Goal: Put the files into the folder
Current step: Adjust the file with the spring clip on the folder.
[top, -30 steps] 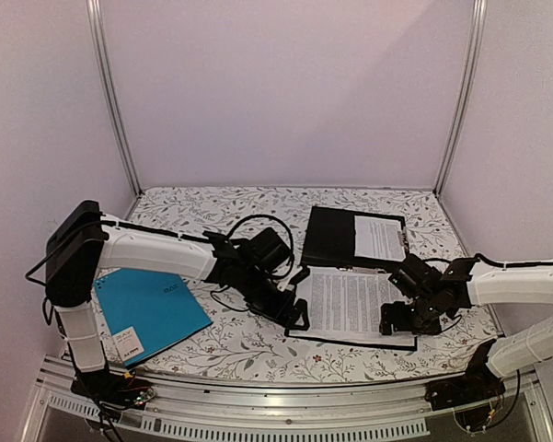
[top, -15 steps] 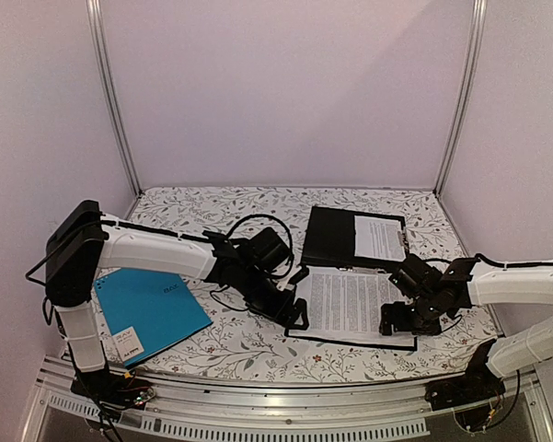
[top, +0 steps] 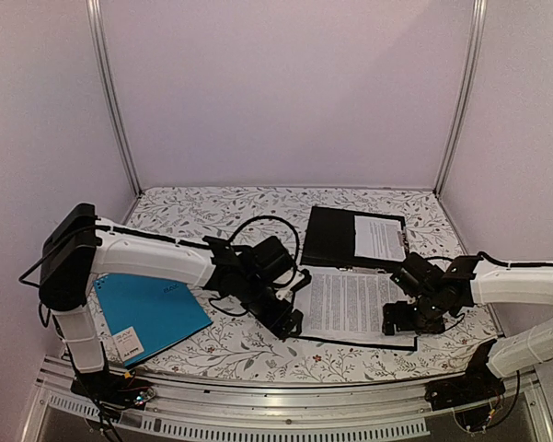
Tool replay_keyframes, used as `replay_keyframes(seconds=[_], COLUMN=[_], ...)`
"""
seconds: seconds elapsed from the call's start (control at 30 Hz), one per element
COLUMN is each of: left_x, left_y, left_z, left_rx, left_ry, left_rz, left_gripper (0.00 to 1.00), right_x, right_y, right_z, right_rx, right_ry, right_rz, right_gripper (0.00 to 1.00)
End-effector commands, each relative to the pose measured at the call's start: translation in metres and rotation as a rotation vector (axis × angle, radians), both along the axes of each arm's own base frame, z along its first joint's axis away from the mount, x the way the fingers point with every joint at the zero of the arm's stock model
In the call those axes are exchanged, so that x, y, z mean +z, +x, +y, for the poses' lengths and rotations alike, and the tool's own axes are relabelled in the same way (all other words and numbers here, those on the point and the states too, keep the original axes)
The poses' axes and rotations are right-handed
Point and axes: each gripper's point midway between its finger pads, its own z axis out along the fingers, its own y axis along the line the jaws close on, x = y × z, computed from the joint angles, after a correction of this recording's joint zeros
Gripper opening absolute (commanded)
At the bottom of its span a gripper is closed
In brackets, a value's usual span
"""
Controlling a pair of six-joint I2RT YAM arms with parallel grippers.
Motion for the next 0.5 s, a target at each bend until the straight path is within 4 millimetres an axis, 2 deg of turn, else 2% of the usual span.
replay_keyframes(seconds=[0.0, 0.3, 0.47], left_x=[-0.01, -0.029, -0.033], left_y=[-0.005, -0.002, 0.0], left_z=[0.005, -0.002, -0.002], left_rx=[-0.054, -0.066, -0.064], left_ry=[0.077, 0.145, 0.16], left_rz=[-0.078, -0.106, -0.111], left_gripper=[0.89, 0.89, 0.89], right_x=[0.006, 0.007, 0.006], right_y=[0.007, 0.007, 0.008], right_z=[0.0, 0.001, 0.0], right_rx=[0.005, 0.012, 0.012], right_ry=[-0.012, -0.014, -0.017], right_rz=[-0.021, -0.022, -0.024], right_gripper=[0.98, 0.98, 0.98])
